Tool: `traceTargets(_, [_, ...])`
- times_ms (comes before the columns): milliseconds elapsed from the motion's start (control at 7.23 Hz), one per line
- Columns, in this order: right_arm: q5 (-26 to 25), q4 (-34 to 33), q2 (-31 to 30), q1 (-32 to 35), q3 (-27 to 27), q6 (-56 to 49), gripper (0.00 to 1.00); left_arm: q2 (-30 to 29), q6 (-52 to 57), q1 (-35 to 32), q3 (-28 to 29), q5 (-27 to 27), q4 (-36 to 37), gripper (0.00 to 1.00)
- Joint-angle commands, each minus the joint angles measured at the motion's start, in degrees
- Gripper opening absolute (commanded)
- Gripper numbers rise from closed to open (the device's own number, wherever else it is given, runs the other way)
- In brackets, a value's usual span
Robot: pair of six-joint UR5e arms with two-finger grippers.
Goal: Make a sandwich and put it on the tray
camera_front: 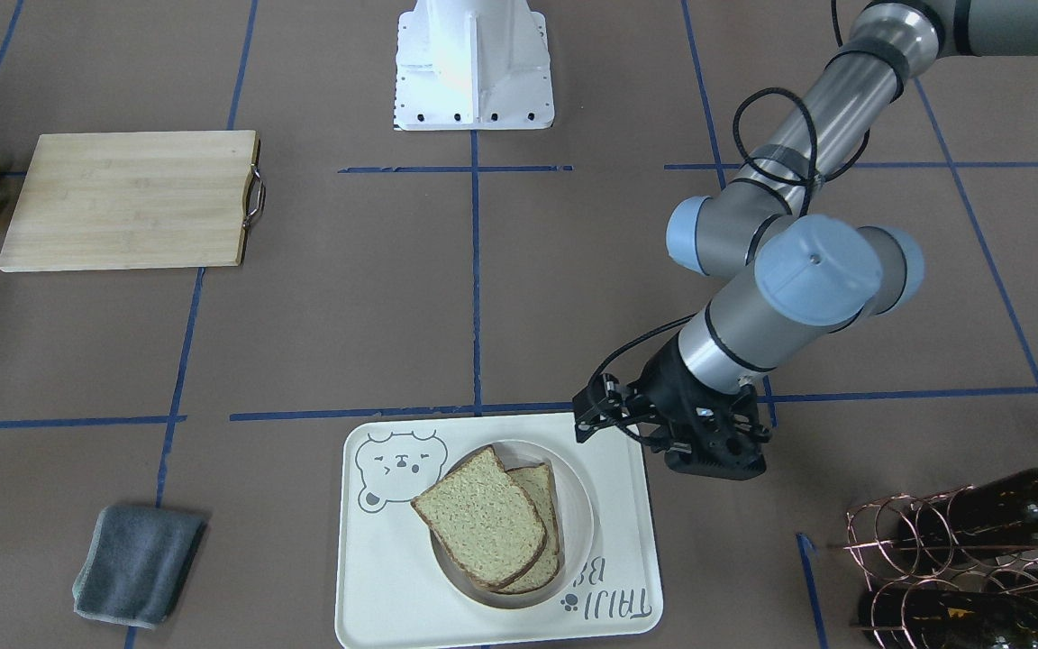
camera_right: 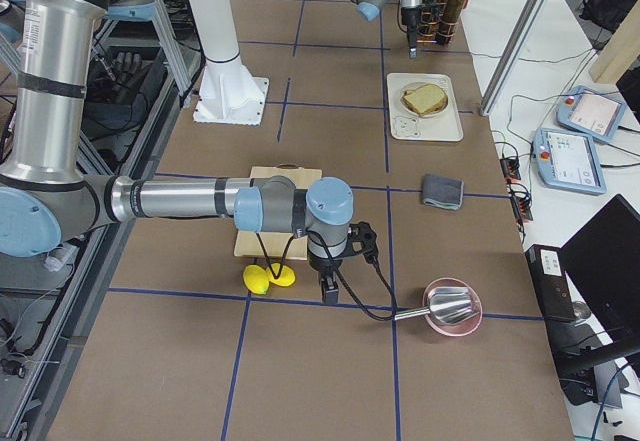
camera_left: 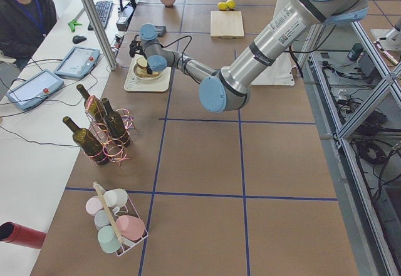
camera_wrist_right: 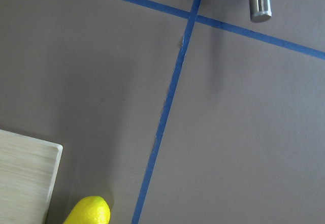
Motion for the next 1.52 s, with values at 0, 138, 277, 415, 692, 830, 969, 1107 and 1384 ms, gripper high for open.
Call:
traceTargets(0, [0.0,0.1,0.0,0.0,-0.1,0.1,1.00,13.5,12.0,-4.3,-19.5,-1.7,11.1,1.00])
traceTargets(138, [0.0,0.1,0.0,0.0,-0.2,0.1,1.00,18.0,19.8,-6.7,-26.6,-1.7,17.4,1.00])
traceTargets(277, [0.0,0.1,0.0,0.0,-0.1,0.1,1.00,23.3,27.5,-9.6,-31.4,-1.7,21.2,1.00])
traceTargets(415, [0.0,0.1,0.0,0.0,-0.1,0.1,1.00,28.4,34.3,-12.7,-33.3,-1.7,21.5,1.00])
traceTargets(692, [0.0,0.1,0.0,0.0,-0.2,0.1,1.00,37.4,48.6,-19.5,-33.7,-1.8,21.5,1.00])
traceTargets(830, [0.0,0.1,0.0,0.0,-0.3,0.1,1.00,41.0,55.2,-22.1,-32.8,-3.0,21.5,1.00])
traceTargets(969, [0.1,0.1,0.0,0.0,-0.3,0.1,1.00,43.6,59.0,-24.9,-32.1,-6.0,21.5,1.00])
traceTargets(1107, [0.2,-0.1,0.0,0.0,-0.5,0.1,1.00,47.5,61.9,-27.2,-32.2,-6.5,21.0,1.00])
traceTargets(1384, [0.4,0.0,0.0,0.0,-0.8,0.0,1.00,53.1,66.1,-31.0,-31.8,-6.5,21.6,1.00])
